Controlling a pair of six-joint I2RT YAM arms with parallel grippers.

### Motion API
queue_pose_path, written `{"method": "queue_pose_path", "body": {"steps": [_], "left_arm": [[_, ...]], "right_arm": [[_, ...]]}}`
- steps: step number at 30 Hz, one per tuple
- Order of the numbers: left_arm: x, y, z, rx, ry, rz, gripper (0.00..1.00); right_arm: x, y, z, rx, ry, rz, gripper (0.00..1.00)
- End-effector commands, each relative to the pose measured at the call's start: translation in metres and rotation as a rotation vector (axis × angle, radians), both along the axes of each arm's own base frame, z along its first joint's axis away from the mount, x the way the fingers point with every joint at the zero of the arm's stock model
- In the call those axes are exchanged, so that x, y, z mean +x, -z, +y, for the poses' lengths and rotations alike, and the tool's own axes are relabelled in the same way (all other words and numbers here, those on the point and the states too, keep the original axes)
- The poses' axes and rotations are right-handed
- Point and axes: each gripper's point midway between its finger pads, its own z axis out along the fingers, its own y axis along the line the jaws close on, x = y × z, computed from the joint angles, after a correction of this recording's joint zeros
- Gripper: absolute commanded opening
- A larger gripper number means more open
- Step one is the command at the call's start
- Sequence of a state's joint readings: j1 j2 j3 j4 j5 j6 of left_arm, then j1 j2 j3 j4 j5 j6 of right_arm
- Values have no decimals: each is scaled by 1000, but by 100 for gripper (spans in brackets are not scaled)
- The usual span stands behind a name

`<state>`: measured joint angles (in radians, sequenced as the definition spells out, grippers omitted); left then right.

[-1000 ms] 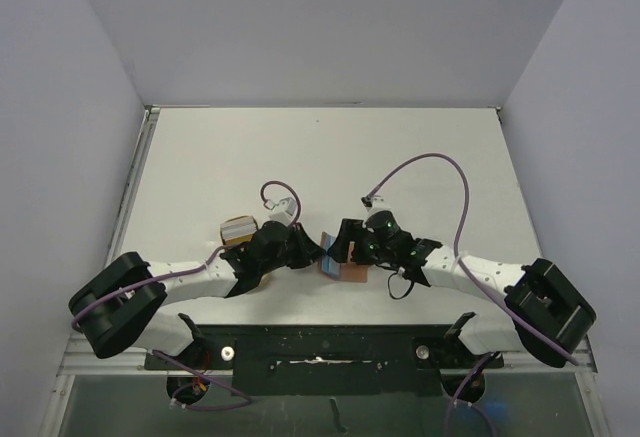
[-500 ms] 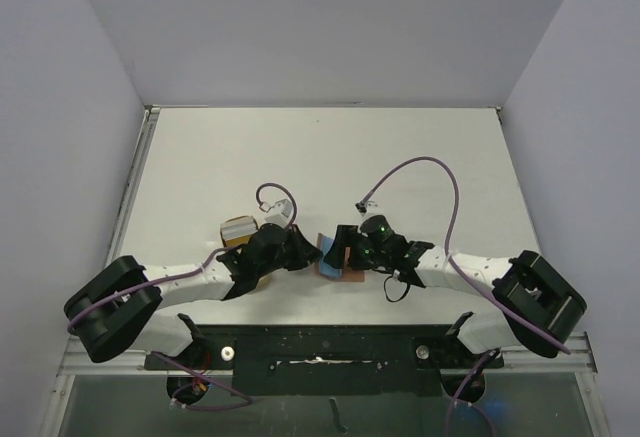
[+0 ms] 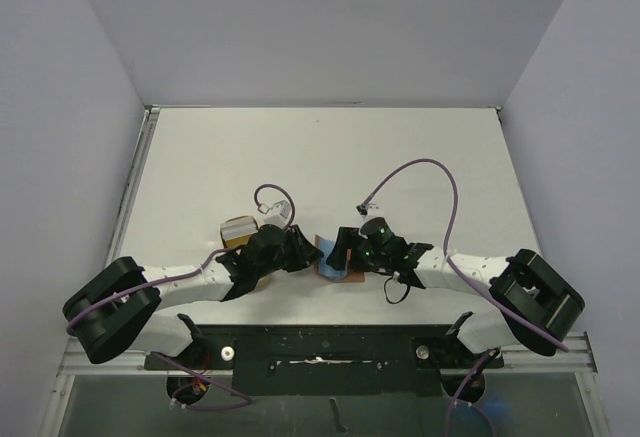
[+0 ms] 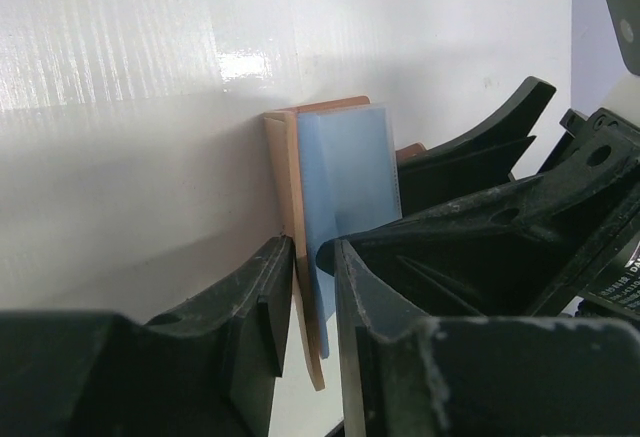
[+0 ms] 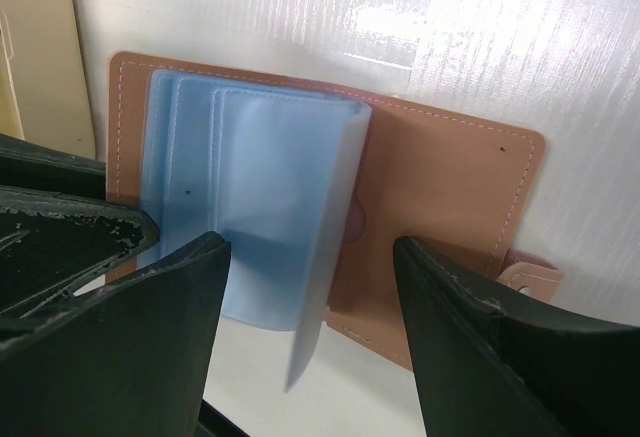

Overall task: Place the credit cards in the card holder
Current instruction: Open the card holder at the center of the board.

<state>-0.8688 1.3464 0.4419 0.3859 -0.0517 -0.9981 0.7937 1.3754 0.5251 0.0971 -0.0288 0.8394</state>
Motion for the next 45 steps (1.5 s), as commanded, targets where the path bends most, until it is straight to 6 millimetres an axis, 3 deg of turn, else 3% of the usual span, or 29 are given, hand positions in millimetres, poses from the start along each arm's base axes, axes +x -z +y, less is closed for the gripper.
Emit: {"method": "queue_pose_path", "body": {"steps": [1,10,15,24,34,41,45], "left_arm": [[7,-16,-9,-42,5,-45,24],[6,-10,-9,-15,24,-43,26],[7,-13,-9,-17,23,-57,14],[7,-13,-10,-32,15,-51,10],[5,-12,-9,-32,15,-42,12],[5,-13,-10,-34,16,-40,3],[6,-16,-11,-39,18,-42,1]], "right_arm": [[7,-7,1,6,19,-42,68],[5,-5,-5,-20,29,-36,68],[6,-4,-4,-25,26,-33,67],[3,-21,9,73,-20,-68,73],[-5,-7,18,118,-61,-30,80],[-7,-4,22,128,-74,-20,84],[-7,7,12,70,-44,4,83]]}}
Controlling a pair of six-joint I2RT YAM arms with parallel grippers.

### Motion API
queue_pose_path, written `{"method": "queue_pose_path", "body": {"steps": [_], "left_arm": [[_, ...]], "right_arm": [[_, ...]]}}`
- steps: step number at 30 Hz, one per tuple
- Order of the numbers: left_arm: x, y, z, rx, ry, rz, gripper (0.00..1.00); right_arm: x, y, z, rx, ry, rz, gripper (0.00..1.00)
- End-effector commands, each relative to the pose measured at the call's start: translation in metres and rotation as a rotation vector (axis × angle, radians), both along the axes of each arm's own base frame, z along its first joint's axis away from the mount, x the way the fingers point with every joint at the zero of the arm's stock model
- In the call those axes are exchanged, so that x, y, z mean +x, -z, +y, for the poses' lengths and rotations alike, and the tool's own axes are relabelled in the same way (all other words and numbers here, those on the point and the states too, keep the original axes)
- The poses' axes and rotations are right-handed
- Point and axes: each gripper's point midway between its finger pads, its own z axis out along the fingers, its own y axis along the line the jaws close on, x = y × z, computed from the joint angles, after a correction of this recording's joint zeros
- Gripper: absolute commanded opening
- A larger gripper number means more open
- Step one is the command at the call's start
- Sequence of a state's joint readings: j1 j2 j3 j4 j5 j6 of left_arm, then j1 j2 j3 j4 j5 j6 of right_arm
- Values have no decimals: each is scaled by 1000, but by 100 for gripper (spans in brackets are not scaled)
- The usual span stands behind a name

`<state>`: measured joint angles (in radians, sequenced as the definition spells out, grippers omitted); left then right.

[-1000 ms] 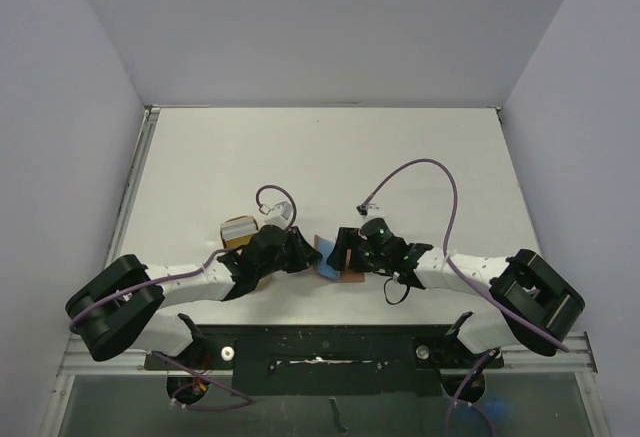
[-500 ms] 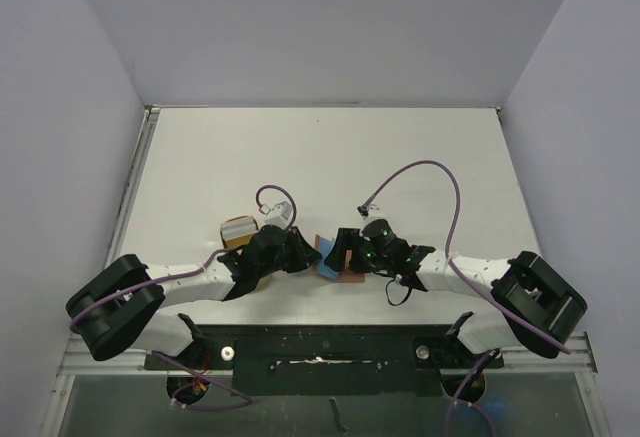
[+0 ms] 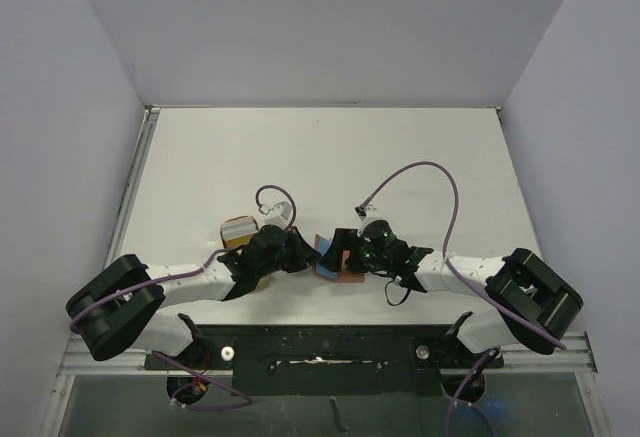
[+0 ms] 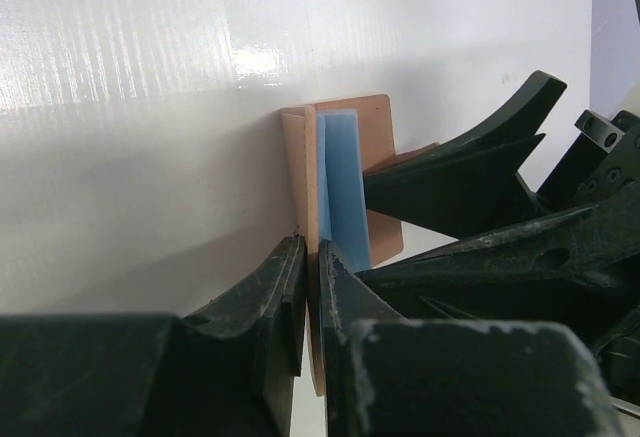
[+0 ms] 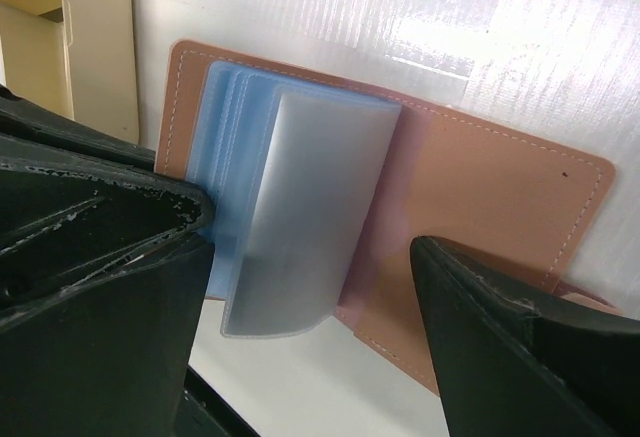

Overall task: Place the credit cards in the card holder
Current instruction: Open the card holder at the center of the board.

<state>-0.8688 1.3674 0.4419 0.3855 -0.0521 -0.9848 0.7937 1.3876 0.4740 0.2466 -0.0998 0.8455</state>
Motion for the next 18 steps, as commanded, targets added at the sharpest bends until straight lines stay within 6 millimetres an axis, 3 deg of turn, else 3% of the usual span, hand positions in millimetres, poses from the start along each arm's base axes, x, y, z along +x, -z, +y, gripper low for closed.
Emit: {"method": "queue_pose_path", "body": {"steps": [1,5,18], "left_arm": [[7,-24,-13,-63,12,-49,2],[7,-25,-14,-59,15,-42,15],[6,-25,-18,-88,18,-27,16]], "right_arm": [[-1,15,-7,-58,25,27,83],[-1,24,-21,-133,53,34,79],[-1,28,-34,-227,83,22,71]]}}
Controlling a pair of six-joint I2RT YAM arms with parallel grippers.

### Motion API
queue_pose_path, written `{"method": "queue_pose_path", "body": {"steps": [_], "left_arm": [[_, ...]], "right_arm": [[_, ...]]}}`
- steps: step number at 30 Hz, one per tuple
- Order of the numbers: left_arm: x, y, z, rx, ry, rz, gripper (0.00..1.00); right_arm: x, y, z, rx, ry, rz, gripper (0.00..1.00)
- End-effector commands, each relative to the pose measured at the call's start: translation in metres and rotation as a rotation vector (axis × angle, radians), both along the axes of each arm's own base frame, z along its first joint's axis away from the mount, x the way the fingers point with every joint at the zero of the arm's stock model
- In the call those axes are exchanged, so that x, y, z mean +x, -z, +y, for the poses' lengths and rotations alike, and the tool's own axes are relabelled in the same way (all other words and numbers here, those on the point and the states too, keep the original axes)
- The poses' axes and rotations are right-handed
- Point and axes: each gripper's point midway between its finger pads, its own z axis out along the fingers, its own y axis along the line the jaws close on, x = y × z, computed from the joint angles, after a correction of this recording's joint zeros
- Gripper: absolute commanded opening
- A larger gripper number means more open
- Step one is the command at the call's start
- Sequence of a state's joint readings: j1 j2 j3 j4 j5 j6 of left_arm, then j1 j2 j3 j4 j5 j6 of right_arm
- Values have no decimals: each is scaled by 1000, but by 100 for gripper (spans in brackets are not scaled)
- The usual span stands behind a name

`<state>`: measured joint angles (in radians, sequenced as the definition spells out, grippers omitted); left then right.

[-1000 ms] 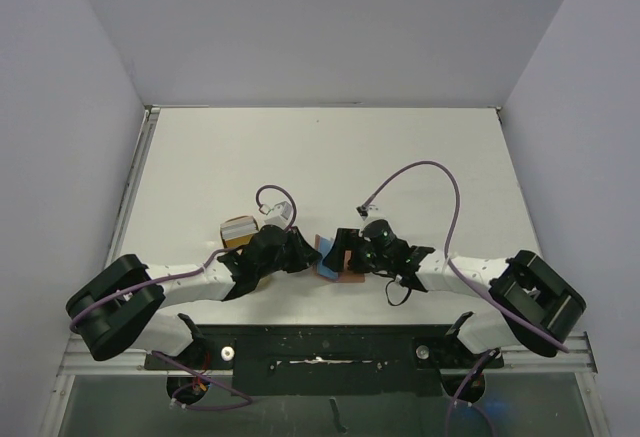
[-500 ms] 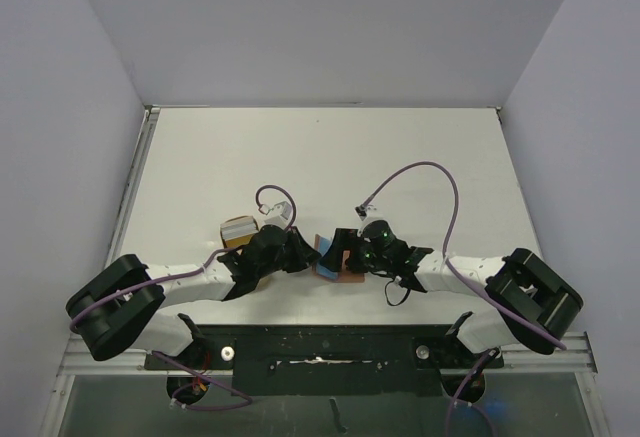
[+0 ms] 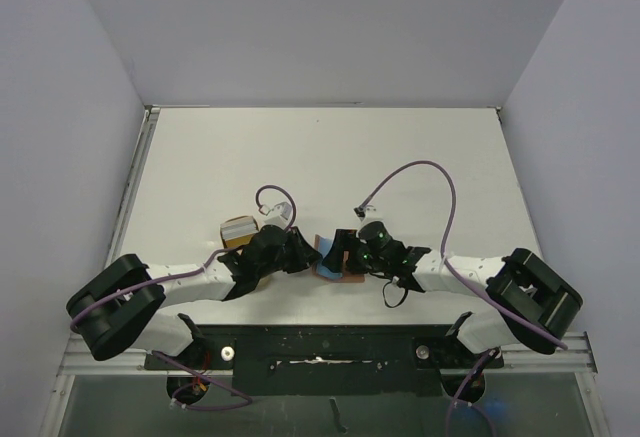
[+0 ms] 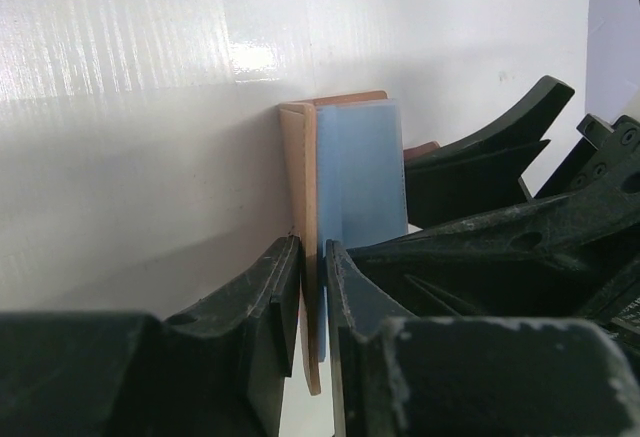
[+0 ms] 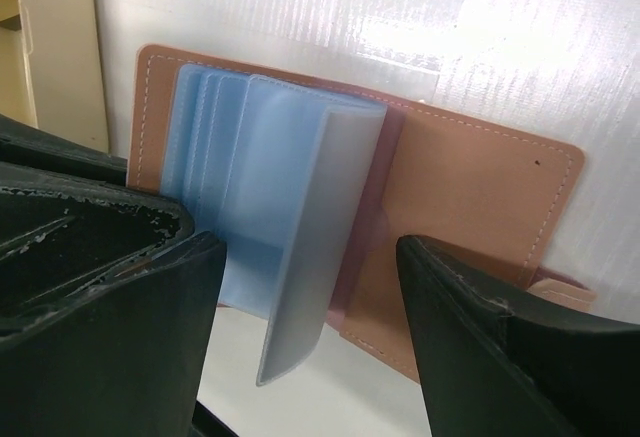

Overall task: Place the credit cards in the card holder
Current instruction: Open the card holder at the center of the board.

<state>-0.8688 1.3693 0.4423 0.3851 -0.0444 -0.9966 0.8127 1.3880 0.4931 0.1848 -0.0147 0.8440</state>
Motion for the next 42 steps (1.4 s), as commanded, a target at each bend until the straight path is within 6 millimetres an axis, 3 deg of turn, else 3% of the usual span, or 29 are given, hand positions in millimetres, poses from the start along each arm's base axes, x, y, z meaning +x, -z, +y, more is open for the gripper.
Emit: {"method": "queue_pose_path", "body": {"steps": [1,4,10,18,24,30,33,38,42], "left_arm": [[7,-25,-17,-80,17,-39,16],[6,-26,-17,-84,21,-41,15],[6,-32,-17,-96,23,-55,0],[9,-53,-19,-121,23,-85,0],[11,-51,-15,-96,5,-75,0],[11,-50,-17,-94,3,-70,0],[11,-48,-16,-94,-1,-66,0],[10,-43,-15,-124,-15,-56,0],[10,-33,-16,-105,-23,-24,0]], "right_arm": [[-5,22,-28,-167,44,34,70],[-4,23,-32,-196,56,27,69],[-3,22,-51,-296,108,34,66],[0,-13,-77,-407,194,26,63],[6,-71,-57,-292,182,-40,58],[11,-97,-25,-112,139,-115,51],[10,-98,-8,-34,103,-109,47],[11,-74,-1,-30,113,-67,42],[14,-53,2,-77,120,-29,54]]}}
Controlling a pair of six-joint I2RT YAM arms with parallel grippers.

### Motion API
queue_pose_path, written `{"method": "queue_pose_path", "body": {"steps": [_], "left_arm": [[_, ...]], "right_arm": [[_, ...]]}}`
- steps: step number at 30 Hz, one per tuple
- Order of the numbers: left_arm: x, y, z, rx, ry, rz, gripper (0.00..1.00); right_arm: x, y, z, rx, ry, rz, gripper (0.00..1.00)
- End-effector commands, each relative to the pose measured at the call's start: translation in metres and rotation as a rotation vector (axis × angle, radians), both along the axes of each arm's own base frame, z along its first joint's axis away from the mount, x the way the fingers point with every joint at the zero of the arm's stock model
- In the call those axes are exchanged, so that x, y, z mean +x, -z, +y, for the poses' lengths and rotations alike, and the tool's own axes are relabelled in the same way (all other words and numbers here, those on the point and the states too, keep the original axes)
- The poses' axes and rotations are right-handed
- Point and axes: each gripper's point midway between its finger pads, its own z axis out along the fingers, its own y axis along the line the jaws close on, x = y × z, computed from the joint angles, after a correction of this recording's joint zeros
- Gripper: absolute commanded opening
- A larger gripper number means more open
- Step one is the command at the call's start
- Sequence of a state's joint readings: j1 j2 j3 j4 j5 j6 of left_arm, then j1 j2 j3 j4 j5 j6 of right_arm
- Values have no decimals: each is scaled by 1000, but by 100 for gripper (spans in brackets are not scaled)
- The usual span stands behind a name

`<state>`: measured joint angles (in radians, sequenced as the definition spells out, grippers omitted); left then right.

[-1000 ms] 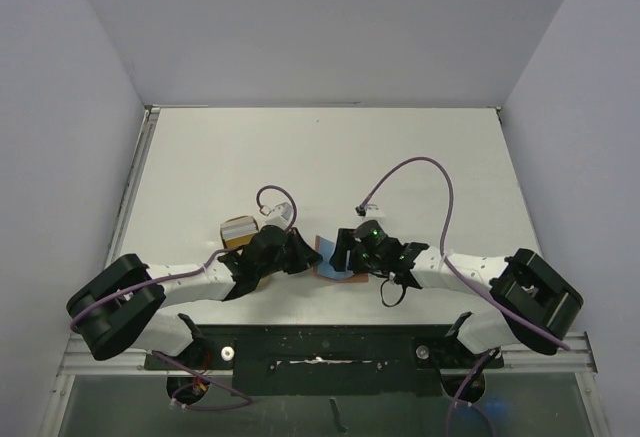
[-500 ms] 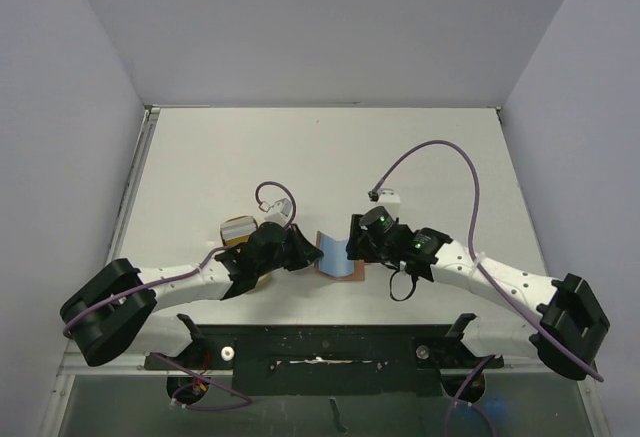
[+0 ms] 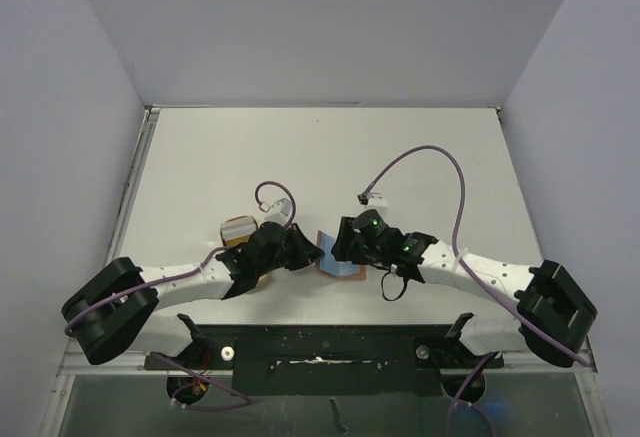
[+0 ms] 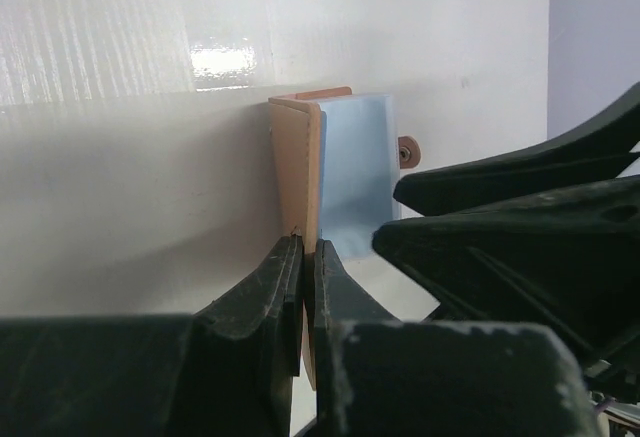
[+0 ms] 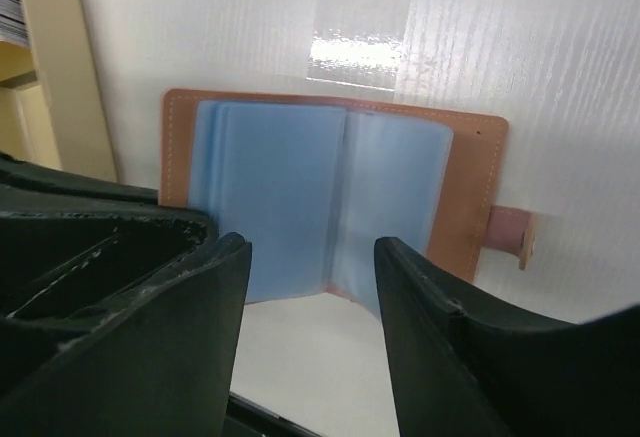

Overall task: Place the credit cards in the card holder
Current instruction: Open the card holder at the center of the board, then pick up the credit card from the storage box.

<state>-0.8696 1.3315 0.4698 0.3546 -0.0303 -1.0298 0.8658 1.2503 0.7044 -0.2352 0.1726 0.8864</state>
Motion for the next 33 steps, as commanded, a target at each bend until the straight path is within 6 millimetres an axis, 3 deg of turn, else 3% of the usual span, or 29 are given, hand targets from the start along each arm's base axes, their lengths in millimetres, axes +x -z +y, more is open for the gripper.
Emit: {"method": "queue_pose_path", "body": {"steps": [1,4,9,10,11,16,23,26,29,33], "left_arm": [[9,-10,-8,-22,-22,-12,5],[10,-6,6,93,-32,-18,24],[13,-22,33,183,-70,-87,41],[12,-26,38,201,-71,-101,55],[12,-30,43,223,-69,-113,59],[12,-48,81,426,-50,-215,59],[23,-104,131,713,10,-499,59],[25,-120,137,737,69,-614,57],[24,-115,141,803,149,-660,58],[20,-86,151,956,308,-654,61]], "right_arm": [[9,8,15,13,16,16,55],[10,23,16,-57,23,73,56],[12,42,22,-95,29,124,59],[12,44,24,-106,25,133,60],[13,45,25,-120,21,140,61],[16,48,29,-171,30,163,61],[12,60,17,-271,63,186,61],[12,62,14,-283,72,188,61],[13,63,16,-298,59,189,60],[13,62,16,-298,55,184,59]]}}
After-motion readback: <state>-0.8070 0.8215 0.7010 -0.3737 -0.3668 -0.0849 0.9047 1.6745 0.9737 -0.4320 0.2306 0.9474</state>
